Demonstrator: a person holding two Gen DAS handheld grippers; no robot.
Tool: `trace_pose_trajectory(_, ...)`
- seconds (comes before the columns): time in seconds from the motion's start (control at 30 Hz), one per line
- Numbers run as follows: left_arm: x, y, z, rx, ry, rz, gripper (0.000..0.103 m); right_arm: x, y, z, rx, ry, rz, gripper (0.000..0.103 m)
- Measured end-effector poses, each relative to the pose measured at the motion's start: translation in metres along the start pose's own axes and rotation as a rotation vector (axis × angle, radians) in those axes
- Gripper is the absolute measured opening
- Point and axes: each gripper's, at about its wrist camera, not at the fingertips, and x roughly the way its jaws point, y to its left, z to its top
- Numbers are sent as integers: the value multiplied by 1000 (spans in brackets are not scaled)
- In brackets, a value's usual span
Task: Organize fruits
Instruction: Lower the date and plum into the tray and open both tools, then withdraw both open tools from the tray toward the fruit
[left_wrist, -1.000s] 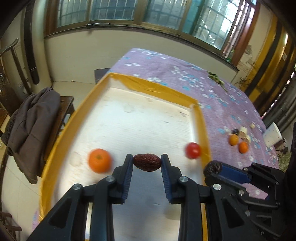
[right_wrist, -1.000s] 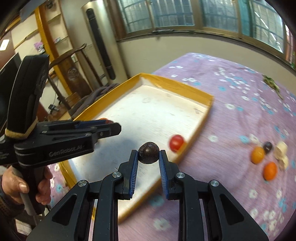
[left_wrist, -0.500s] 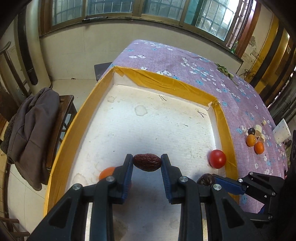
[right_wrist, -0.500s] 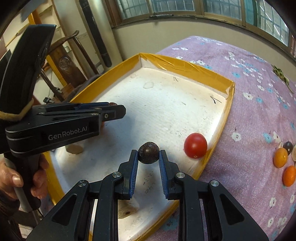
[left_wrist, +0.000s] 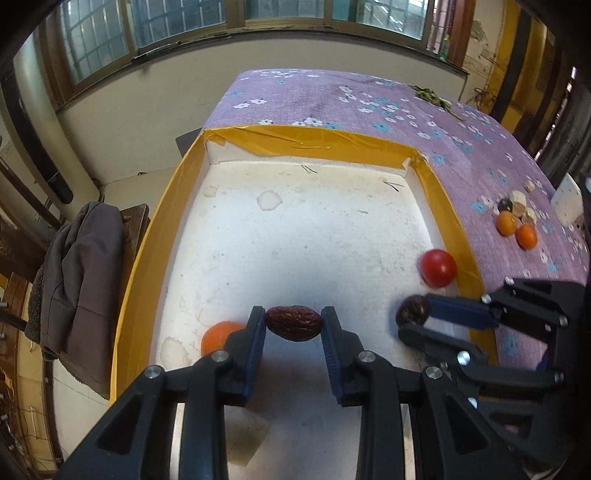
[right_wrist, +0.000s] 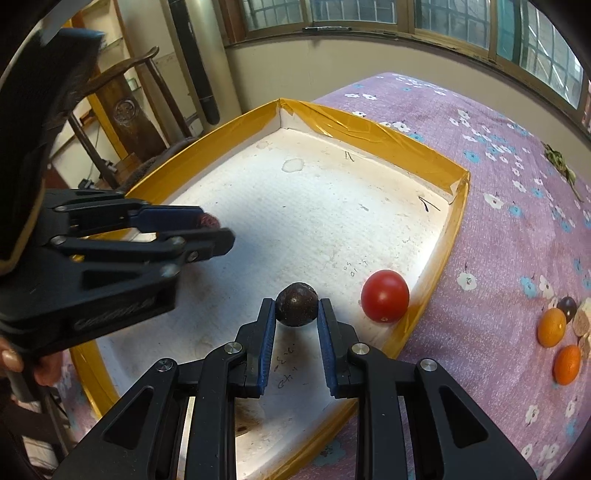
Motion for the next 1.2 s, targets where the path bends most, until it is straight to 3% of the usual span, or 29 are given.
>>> trace_pose_trajectory(0.1, 0, -4, -6, 36, 3, -5, 33, 1, 0, 1, -18, 4, -2, 22)
trace_pose_trajectory(0.27, 4, -20, -17, 135, 17, 60, 35, 2, 1, 0, -46, 9, -9, 22)
trace_pose_trajectory(0.33, 4, -22, -18, 139, 18, 53, 42, 2, 2, 0, -57, 10, -15, 22)
trace_pose_trajectory(0.5, 1, -19, -20, 127, 19, 40, 46, -1, 2, -1, -58, 4, -22, 22)
trace_pose_trajectory(0.7, -2, -12, -29, 120, 20, 102, 62, -8, -4, -4, -44, 2, -33, 25)
trace_pose_trajectory(0.93, -16, 7, -31, 15, -4, 105, 66, -18, -4, -7, -38, -9, -24, 26)
trace_pose_trajectory(1.2, -33, 30, -36, -192, -44, 45, 73, -56, -16, -23, 28, -45, 29, 30)
